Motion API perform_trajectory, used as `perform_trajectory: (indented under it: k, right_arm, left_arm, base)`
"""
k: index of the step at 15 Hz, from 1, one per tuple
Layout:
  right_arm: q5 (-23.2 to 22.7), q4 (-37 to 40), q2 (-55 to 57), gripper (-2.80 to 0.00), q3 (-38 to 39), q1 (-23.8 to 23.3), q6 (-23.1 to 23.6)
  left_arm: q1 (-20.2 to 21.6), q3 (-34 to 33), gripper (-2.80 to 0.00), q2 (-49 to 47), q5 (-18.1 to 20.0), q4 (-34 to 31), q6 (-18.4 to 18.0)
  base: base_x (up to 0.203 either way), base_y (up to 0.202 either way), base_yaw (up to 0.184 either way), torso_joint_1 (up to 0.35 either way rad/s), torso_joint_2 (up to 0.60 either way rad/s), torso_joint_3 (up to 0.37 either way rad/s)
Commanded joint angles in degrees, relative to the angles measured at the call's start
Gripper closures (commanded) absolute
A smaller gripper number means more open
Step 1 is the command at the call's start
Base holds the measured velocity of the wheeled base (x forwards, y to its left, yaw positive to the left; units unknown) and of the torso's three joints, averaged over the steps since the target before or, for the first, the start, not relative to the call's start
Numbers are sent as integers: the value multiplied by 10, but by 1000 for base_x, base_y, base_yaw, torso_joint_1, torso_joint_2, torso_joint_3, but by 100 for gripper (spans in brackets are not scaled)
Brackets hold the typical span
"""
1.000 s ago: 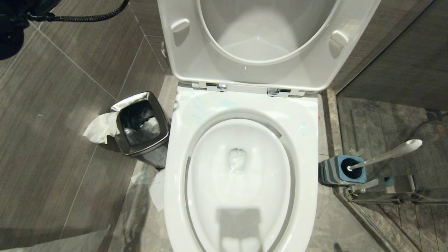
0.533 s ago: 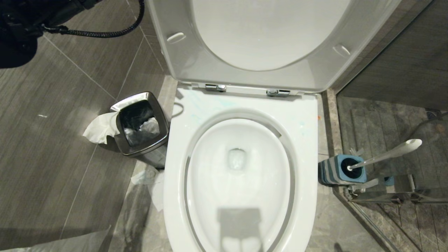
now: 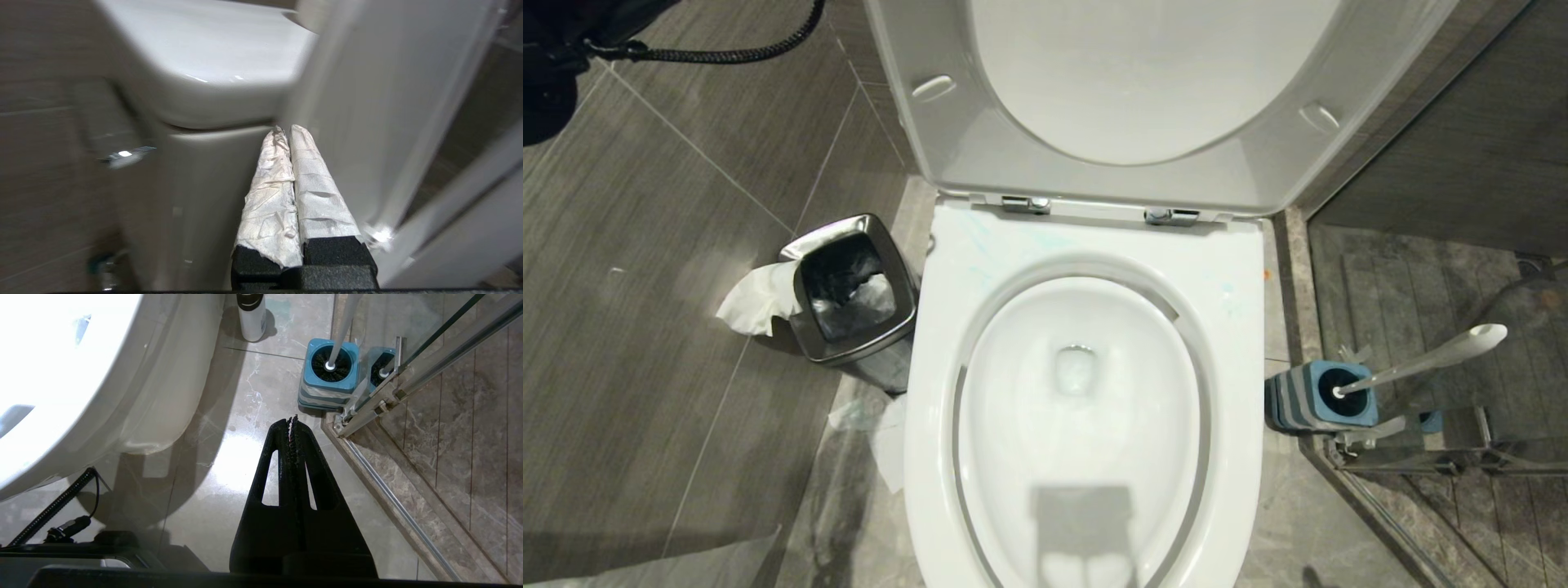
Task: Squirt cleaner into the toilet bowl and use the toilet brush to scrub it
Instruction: Close the toilet lid
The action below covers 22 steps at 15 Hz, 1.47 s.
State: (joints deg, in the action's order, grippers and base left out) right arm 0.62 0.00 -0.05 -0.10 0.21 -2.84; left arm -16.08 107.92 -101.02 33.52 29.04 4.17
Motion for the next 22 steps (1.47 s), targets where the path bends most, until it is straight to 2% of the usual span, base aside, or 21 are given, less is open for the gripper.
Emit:
perform_trajectory:
  k: [1,6,16,18,21,22]
  right_arm:
    - [0,0,0,0,0,0,0]
    - [0,0,0,0,0,1,-1]
    - [0,0,0,0,0,1,0]
    - [0,0,0,0,0,0,0]
    - [0,0,0,0,0,0,0]
    - [0,0,0,0,0,0,0]
  left_arm:
    - [21,14,0,-2,-15,9,10]
    - [24,33,0,-30,-28,17,2]
    - [-23,31,0,-59,-17,25,5]
    - [-24,30,0,-60,12,25,8]
    - [-18,29,0,-59,89,25,10]
    - [-12,29,0,-57,100,25,17]
  base:
    - [0,0,0,0,0,0]
    - [0,0,0,0,0,0]
    - [0,0,0,0,0,0]
    - [0,0,0,0,0,0]
    - [0,0,0,0,0,0]
    - [0,0,0,0,0,0]
